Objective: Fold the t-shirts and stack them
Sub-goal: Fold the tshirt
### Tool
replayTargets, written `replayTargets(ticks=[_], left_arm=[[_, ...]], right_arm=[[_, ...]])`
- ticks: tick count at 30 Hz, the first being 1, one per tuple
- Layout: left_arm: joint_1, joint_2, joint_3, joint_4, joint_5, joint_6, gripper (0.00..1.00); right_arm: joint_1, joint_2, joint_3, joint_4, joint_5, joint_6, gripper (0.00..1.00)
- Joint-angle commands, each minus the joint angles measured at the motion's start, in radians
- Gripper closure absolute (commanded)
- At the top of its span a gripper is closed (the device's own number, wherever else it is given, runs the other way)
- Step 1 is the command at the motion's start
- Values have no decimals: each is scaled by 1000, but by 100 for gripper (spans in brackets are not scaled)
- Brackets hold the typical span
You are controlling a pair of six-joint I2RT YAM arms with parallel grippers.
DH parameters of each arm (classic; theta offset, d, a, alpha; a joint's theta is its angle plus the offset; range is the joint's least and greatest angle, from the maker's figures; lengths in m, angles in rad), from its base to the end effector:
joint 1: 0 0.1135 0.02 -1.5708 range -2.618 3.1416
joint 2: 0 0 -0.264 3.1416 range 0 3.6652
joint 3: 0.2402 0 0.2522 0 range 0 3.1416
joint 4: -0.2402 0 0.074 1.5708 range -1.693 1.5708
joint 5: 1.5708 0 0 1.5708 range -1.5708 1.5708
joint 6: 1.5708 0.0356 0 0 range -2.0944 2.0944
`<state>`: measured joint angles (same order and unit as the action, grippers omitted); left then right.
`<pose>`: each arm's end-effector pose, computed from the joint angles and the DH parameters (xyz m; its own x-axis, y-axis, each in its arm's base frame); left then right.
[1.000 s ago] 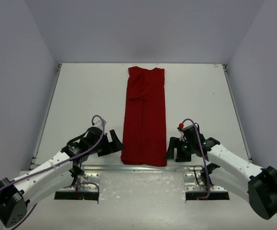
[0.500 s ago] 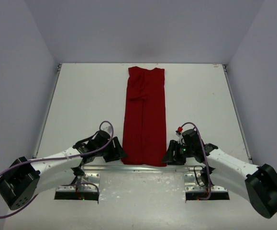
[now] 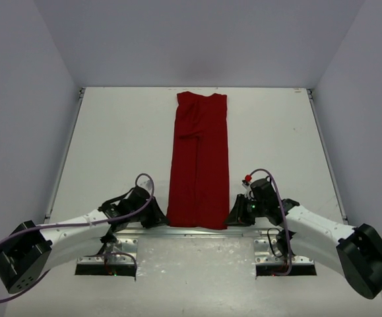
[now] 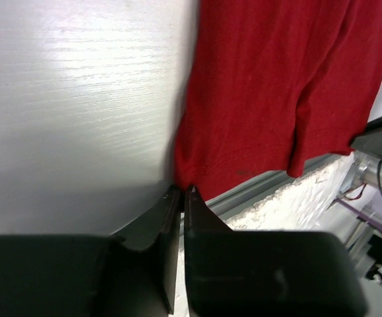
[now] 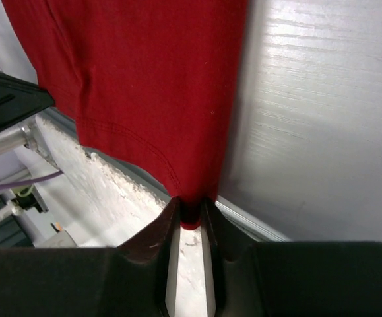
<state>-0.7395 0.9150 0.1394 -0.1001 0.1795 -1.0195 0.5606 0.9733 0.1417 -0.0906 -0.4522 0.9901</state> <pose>0.1034 -0.1029 0.1103 -0.9340 -0.2825 -0.2187 -0.0918 0.7813 -0.6174 0.1144 0.0902 0.1067 -0.9570 0.2872 -0.0403 0.1793 0.6952 0.6961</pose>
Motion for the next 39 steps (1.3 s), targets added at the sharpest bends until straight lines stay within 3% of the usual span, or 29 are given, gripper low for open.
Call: replayTargets(ticks=[1,2,3,12,18,21,27,39], left_arm=[[-11,-14,-29,66,12,-17,99],[-11,-24,-34,69,12,-22,100],[-11,-31,-34,71,15,-24,99],[-11,-97,133,-94,-83,61,100],[9,39,250,-110,-159,133,100],[72,107,302,-83,-167,168,100],[256,229,425,-41,-112,282,100],[371,580,692,36,-22,361,100]], right_arm=[[13,-28,-1,9,15,12,82],[13,-36,1,-1,20,12,95],[15,-57,4,-26,26,10,99],[13,-88,104,-135,55,-14,99],[-4,31,249,-170,99,-70,99],[-44,96,327,-179,107,-88,99],[-134,234,473,-192,96,-134,99],[-235,533,751,-215,122,-231,99]])
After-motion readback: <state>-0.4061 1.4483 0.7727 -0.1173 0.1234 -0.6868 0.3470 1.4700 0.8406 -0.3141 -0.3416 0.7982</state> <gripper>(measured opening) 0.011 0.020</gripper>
